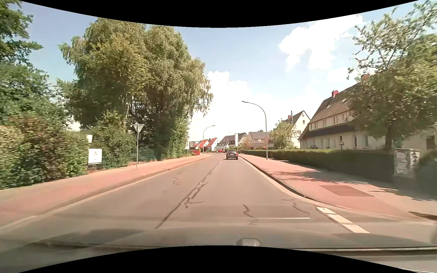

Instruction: Follow the waypoints while adhering to traffic rules and regulations

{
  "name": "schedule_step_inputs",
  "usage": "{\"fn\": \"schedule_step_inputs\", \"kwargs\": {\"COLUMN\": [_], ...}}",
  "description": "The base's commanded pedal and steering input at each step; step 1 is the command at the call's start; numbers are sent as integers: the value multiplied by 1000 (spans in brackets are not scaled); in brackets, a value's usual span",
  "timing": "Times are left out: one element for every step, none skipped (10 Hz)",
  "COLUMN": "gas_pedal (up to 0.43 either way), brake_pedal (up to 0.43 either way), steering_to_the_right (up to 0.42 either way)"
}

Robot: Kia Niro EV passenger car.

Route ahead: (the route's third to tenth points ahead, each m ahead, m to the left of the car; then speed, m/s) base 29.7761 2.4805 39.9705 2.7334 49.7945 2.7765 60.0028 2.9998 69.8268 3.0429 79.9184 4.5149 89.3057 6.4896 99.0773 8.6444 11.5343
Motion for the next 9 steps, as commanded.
{"fn": "schedule_step_inputs", "kwargs": {"gas_pedal": [189,189,169,169,169,169,169,169,169], "brake_pedal": [12,18,18,18,18,12,12,12,12], "steering_to_the_right": [4,5,4,1,1,1,1,1,1]}}
